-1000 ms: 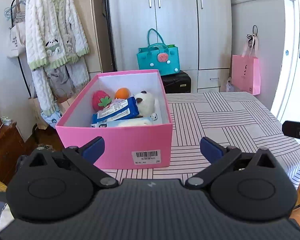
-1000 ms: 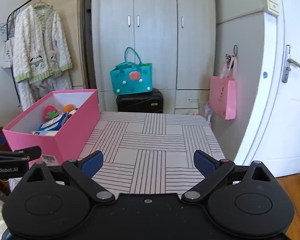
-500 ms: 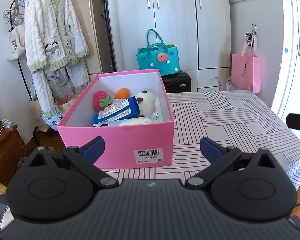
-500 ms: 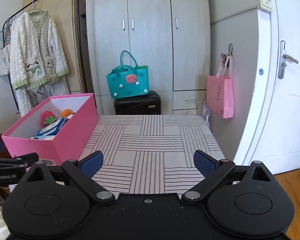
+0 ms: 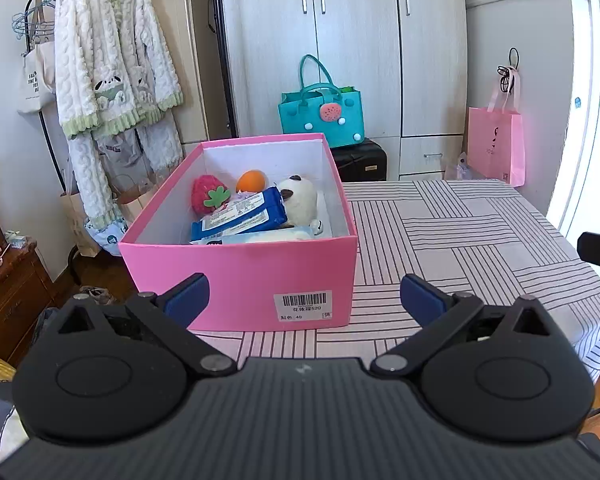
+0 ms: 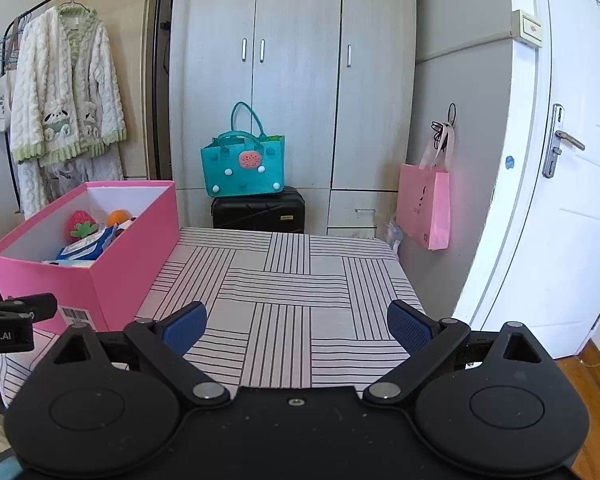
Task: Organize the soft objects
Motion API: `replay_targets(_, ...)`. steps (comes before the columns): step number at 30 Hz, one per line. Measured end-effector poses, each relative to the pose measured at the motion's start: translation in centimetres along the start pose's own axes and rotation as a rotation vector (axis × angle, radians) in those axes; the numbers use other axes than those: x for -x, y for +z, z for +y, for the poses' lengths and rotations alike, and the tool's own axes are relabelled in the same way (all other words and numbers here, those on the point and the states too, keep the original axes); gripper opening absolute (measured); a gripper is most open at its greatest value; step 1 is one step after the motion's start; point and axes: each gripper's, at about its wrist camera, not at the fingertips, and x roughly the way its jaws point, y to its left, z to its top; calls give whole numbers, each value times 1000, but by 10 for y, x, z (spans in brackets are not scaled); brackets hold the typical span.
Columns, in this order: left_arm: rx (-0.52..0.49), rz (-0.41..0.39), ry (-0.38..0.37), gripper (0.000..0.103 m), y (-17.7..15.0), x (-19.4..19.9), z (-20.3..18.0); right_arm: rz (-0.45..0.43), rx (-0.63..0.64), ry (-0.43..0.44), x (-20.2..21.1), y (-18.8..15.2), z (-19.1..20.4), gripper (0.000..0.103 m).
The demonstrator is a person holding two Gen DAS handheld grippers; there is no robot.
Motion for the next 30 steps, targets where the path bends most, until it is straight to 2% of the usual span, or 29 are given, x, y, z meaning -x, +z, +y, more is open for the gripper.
replay_targets(13,-14,10,6,103,0,0,-1,7,-4,13,-3,-5,3,99)
replay_targets(18,10,-3,-21,103,-1,3,1,6,13,18,-2,-5,6,99)
replay_targets(30,4,2,-18,103,0,5,-2,-7,17,-2,2,-4,3,99)
